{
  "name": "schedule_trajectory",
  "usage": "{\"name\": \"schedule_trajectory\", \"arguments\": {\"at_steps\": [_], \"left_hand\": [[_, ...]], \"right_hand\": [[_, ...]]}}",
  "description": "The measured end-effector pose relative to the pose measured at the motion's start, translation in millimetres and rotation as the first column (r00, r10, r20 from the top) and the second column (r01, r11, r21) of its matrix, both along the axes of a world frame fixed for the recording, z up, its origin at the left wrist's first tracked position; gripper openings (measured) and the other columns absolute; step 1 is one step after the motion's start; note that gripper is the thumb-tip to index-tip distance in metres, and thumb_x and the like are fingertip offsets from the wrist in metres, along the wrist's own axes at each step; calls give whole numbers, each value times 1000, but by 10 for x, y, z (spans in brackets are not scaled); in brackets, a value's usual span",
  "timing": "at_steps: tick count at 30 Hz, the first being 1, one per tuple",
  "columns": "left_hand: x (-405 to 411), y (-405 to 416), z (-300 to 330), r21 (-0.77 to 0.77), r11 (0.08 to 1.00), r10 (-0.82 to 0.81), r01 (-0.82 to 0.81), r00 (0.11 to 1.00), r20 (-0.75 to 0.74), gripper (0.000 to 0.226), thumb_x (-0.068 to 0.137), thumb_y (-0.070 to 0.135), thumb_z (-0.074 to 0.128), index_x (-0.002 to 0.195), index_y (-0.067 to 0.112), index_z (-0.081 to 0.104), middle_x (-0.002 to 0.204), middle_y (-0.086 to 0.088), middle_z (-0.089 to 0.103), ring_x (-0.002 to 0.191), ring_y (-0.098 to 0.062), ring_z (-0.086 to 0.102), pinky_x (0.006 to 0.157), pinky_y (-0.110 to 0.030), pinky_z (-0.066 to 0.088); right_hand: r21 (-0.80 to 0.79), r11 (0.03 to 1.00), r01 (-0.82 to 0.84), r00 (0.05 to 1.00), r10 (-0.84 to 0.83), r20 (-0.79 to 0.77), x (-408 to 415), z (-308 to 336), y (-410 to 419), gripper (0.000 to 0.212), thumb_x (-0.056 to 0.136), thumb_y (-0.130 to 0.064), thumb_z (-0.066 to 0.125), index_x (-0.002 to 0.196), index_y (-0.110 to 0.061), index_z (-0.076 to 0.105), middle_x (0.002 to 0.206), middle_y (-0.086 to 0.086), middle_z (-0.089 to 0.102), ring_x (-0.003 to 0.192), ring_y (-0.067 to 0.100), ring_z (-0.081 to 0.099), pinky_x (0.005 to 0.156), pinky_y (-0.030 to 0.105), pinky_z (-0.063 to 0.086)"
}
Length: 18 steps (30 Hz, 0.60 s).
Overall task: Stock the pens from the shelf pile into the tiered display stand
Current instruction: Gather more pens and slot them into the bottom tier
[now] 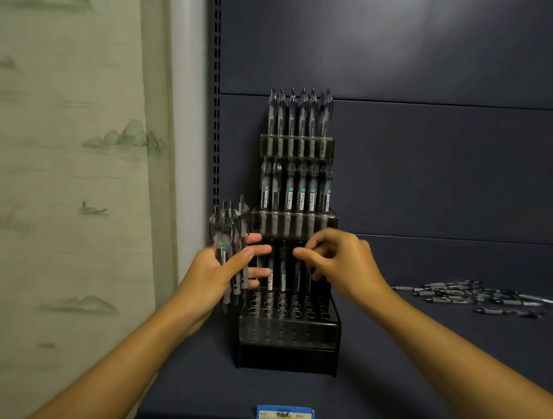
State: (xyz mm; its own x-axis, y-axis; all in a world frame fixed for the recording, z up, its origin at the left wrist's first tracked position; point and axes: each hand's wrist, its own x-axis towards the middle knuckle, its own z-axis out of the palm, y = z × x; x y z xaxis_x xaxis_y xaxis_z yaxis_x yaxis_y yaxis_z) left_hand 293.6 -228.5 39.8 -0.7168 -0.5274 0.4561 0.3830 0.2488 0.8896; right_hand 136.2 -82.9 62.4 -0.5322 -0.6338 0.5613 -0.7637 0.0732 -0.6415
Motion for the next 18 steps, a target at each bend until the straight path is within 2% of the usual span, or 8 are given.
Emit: {"name": "schedule_trajectory", "arguments": {"at_steps": [2,5,8,11,14,15,18], "left_hand": [[0,23,37,-12,1000,-28,28,1000,7,27,97,19,54,124,20,61,112,2,75,94,-26,75,77,-29,61],[-13,81,114,-33,998,-58,59,998,6,25,98,16,53,121,23,62,110,2,76,94,-26,75,76,-30,61],[-32,158,167,-50,995,-82,82,997,1,23,98,14,53,117,22,63,108,1,76,92,-27,75,79,-35,62],[-42,208,159,-56,994,-95,95,995,5,23,97,15,55,117,23,63,109,1,76,93,-27,75,81,-37,61],[-49,226,111,-41,993,-109,109,994,9,25,97,15,55,119,23,62,109,0,76,93,-28,75,80,-36,62],[-54,226,88,-31,994,-109,109,994,7,25,97,15,54,119,23,62,109,0,76,93,-28,75,78,-34,62],[-71,214,28,13,994,-104,104,995,-3,27,98,15,53,123,22,61,109,-2,76,95,-26,74,76,-33,62]], "right_hand": [[-60,993,-106,994,107,16,141,172,-34,17,87,-38,72,92,-22,70,79,-2,74,65,8,71,63,24,57],[-93,977,-189,982,191,3,307,386,-109,18,90,-38,68,102,-25,72,92,-9,74,85,6,71,73,30,61],[-76,971,-225,974,226,-6,387,501,-142,22,92,-38,66,110,-26,71,99,-13,73,96,1,67,86,24,55],[-63,970,-233,972,233,-5,392,501,-133,23,94,-32,65,115,-25,68,95,-15,71,88,-9,65,76,8,50],[-84,963,-255,965,259,40,397,453,-132,15,95,-25,65,109,-21,67,88,-9,72,75,-9,67,62,6,49],[-89,967,-240,969,244,36,400,437,-140,14,95,-24,64,108,-19,67,88,-6,73,74,-7,68,62,9,51],[-87,986,-139,989,135,-54,402,417,-154,19,97,-29,61,112,-20,66,87,-8,73,81,-2,69,76,14,53]]}}
